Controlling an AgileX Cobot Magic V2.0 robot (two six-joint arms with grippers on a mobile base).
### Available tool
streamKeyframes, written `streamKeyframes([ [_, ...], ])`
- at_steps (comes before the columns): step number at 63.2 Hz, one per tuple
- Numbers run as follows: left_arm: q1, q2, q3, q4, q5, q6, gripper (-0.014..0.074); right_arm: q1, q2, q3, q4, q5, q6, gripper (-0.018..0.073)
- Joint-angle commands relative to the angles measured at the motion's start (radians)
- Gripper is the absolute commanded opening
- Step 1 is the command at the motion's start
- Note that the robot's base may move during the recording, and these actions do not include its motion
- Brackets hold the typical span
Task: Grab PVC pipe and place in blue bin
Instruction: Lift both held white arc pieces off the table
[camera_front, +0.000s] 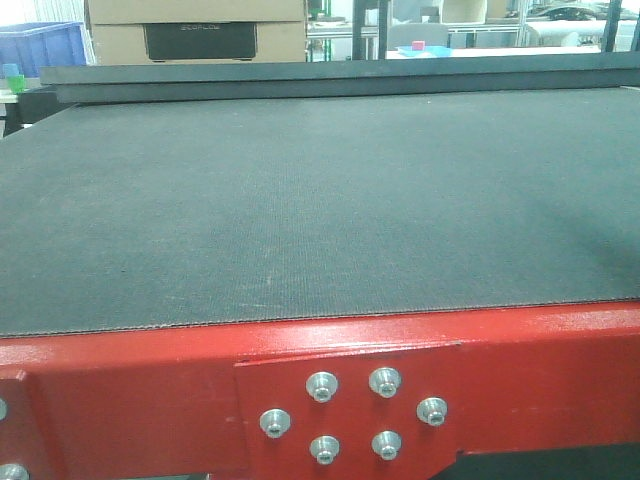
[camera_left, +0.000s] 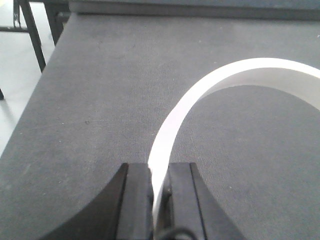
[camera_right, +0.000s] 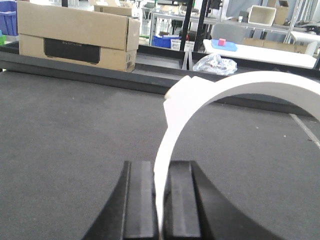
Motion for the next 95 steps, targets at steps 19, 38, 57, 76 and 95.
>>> streamKeyframes([
  [19, -0.005, -0.354, 0.196, -0.013, -0.05, -0.007, -0.0111, 0.0, -0.151, 0.136, 0.004, -0.036, -0.004, -0.0162],
  [38, -0.005, -0.531, 0.289, -0.013, -0.013, -0.007, -0.0111, 0.0, -0.247, 0.198, 0.004, -0.061, 0.003, -0.0162],
  [57, -0.005, -0.586, 0.293, -0.004, -0.014, -0.007, -0.0111, 0.0, -0.249, 0.2, 0.004, -0.044, 0.003, -0.0162],
  [76, -0.005, -0.588, 0.293, 0.005, -0.014, -0.007, -0.0111, 0.0, -0.249, 0.2, 0.004, -0.054, 0.003, -0.0162],
  [95, -0.005, -0.588, 0.293, 0.005, -0.014, -0.007, -0.0111, 0.0, -0.249, 0.2, 0.004, -0.023, 0.003, -0.0162],
])
